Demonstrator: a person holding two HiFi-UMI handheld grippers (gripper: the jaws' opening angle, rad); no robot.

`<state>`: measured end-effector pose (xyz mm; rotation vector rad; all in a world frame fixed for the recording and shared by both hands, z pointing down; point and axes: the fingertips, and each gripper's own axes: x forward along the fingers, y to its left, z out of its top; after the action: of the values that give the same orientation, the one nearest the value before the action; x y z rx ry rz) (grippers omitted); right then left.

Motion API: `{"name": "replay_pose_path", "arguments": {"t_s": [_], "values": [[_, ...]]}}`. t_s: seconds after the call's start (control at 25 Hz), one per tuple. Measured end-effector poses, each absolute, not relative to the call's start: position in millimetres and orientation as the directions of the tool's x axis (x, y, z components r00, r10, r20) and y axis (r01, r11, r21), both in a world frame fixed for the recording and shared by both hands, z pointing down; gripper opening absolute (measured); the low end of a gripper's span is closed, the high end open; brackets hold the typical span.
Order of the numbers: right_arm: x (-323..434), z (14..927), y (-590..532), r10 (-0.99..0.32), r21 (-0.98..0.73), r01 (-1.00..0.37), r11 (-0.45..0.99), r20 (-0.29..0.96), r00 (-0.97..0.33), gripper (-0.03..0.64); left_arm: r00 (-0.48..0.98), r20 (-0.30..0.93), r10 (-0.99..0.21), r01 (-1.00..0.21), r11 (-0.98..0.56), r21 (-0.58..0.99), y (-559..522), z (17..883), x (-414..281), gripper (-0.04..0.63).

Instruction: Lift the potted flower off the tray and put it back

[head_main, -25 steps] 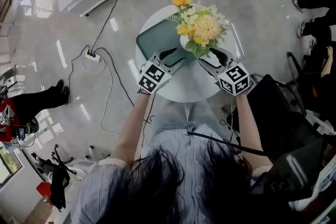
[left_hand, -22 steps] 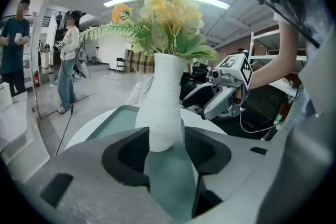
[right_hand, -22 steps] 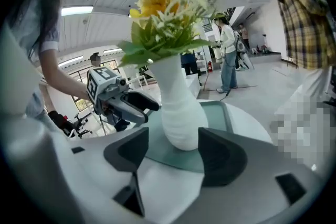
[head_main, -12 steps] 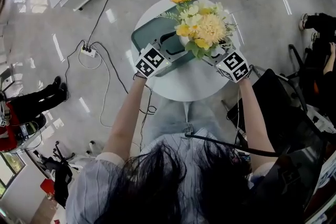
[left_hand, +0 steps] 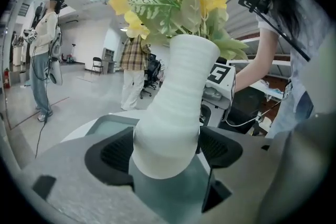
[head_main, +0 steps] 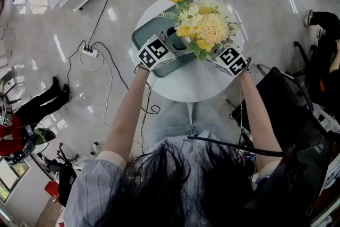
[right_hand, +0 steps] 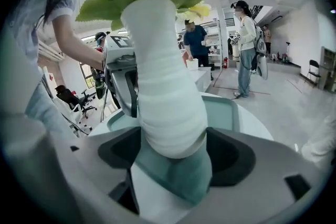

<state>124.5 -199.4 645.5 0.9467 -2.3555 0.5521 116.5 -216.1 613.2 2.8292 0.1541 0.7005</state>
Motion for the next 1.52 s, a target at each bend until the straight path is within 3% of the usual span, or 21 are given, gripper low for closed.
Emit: {"name": "replay_pose_path", "arguments": {"t_s": [0.4,1.52], "values": [[122.2,642.4,-205.6,-0.576,-0.183,-0.780,0.598,0.578,-0.578,0.357,0.898,0.430,0.094,-0.011,-0.972,0.235,-223.0,610.2,122.1,0.387],[92.9,556.4,-157.3,-0.543,-0.108,-0.734,0.670,0.604,-0.584,0.357,0.927,0.373,-0.033,-0.089,-0.987,0.134,-171.6,524.8,93.1,0.387]]}}
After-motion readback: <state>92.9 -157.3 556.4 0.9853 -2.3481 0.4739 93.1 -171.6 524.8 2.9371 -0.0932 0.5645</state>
